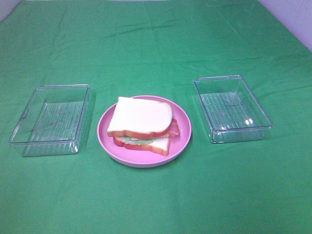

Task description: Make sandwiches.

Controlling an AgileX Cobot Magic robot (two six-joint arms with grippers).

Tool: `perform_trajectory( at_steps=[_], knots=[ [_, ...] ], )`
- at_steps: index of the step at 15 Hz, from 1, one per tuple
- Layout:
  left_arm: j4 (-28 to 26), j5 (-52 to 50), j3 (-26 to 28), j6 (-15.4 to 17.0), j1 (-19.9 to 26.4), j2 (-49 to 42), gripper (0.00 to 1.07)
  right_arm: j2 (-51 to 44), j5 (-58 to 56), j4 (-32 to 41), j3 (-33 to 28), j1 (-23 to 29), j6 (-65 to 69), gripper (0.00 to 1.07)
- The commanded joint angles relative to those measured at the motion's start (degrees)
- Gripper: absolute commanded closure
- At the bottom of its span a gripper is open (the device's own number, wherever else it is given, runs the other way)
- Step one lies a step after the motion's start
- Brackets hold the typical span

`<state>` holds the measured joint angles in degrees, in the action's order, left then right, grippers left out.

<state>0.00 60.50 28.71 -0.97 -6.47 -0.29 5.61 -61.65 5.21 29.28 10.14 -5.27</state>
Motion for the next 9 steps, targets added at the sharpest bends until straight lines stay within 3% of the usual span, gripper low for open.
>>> perform_trajectory(
  at_steps=[1, 3, 9],
  knots=[
    [0.00, -0.57, -0.06, -0.06, 6.07, -1.09, 0.42, -0.40, 0.69, 0.06, -0.23, -6.30, -0.92, 0.36],
    [0.00, -0.57, -0.06, -0.06, 9.00, -1.09, 0.42, -0.97, 0.69, 0.06, -0.23, -9.28, -0.86, 0.36],
    [0.00, -0.57, -0.06, -0.06, 9.11, -1.09, 0.42, -6.76, 0.69, 0.23, -0.23, -9.40, -0.74, 0.36]
  ],
)
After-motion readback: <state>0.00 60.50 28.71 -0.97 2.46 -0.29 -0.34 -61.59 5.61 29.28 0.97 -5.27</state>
